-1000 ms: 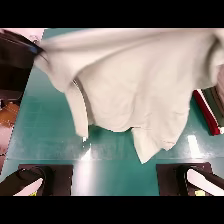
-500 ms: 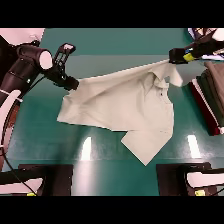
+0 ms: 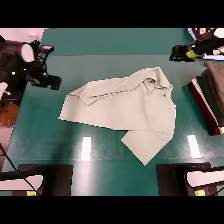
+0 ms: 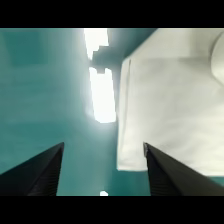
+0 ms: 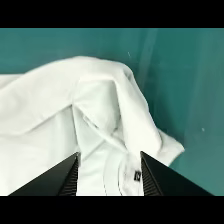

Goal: Fold the shirts.

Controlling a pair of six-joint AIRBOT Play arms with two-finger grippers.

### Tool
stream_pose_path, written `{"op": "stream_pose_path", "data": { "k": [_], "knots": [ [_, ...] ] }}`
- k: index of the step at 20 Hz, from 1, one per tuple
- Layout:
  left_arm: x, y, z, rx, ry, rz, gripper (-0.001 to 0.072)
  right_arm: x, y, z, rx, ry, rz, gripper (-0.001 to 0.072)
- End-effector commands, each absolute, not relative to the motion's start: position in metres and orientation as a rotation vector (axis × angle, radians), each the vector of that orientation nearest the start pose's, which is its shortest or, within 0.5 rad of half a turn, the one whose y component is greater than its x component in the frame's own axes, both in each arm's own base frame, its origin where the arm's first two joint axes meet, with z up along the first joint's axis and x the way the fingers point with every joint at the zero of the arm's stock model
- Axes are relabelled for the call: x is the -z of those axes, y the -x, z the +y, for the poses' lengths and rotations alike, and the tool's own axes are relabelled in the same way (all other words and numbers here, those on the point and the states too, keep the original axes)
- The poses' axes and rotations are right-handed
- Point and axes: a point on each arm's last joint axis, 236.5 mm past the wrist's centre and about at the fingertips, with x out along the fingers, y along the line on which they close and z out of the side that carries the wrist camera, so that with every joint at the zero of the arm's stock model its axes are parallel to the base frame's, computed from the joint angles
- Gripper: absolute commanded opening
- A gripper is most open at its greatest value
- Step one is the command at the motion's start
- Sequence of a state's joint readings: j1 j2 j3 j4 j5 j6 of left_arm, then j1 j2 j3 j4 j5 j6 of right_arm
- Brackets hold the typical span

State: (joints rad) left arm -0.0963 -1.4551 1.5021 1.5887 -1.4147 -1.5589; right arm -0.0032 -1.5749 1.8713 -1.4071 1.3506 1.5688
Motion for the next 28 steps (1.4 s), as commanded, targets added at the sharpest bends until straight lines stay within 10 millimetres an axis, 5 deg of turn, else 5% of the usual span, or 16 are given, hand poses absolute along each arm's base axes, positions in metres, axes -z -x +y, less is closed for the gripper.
{"op": "stream_pose_path", "data": {
  "k": [1, 7, 18, 19, 22, 25, 28],
  "knots": [
    [-0.016, -0.379, -0.042, 0.184, 0.156, 1.482, 0.0583, -0.137, -0.467, 0.034, -0.142, -0.093, 1.117, 0.0429],
    [0.05, -0.347, -0.035, 0.162, 0.232, 1.574, 0.0583, -0.13, -0.423, 0.034, -0.135, -0.099, 1.13, 0.0429],
    [0.085, -0.322, -0.055, 0.196, 0.275, 1.621, 0.0581, -0.134, -0.402, 0.034, -0.127, -0.105, 1.067, 0.0429],
    [0.086, -0.322, -0.059, 0.205, 0.264, 1.621, 0.0545, -0.133, -0.401, 0.034, -0.128, -0.106, 1.073, 0.0429],
    [0.085, -0.324, -0.072, 0.233, 0.234, 1.605, 0.0021, -0.126, -0.386, 0.034, -0.132, -0.102, 1.143, 0.0429],
    [0.063, -0.334, -0.071, 0.244, 0.209, 1.564, 0.0026, -0.103, -0.352, 0.02, -0.104, -0.128, 1.28, 0.0429],
    [0.016, -0.355, -0.067, 0.243, 0.167, 1.408, 0.0027, -0.056, -0.307, -0.007, -0.018, -0.214, 1.401, 0.0429]
  ]
}}
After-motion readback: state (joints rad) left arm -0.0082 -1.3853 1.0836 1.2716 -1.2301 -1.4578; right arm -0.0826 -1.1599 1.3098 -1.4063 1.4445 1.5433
